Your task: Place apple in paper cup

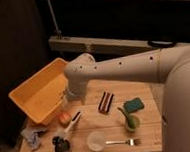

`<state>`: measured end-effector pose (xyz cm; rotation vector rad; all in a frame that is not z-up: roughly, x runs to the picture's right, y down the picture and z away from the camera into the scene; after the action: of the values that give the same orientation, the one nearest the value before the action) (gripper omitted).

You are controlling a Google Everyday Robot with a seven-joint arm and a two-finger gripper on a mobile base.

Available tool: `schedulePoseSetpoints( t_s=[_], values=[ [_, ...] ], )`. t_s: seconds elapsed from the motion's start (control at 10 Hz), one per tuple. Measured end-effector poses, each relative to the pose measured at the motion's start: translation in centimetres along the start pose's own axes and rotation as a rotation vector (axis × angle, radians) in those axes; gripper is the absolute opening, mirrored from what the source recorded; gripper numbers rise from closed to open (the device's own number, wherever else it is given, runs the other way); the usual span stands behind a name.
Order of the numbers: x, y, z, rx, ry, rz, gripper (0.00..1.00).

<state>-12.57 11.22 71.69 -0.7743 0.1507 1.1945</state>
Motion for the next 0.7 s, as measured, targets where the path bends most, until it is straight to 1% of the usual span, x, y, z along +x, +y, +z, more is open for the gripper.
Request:
schedulePoseSetpoints(
  t_s=[0.2, 0.4, 0.5, 0.6, 0.7],
  values=[
    [-0.7, 0.5, 1.4, 0.022, -0.009, -0.055, 0.65],
    [-1.4, 0.6, 2.6, 0.024, -0.012, -0.093, 0.65],
    [-2.0, 0.8, 3.8, 0.03, -0.008, -0.123, 0.65],
    [-2.5, 1.5, 5.3, 0.026, 0.0, -0.151, 0.65],
    [-2.6, 1.8, 6.3, 0.018, 0.01, -0.165, 0.65]
  ],
)
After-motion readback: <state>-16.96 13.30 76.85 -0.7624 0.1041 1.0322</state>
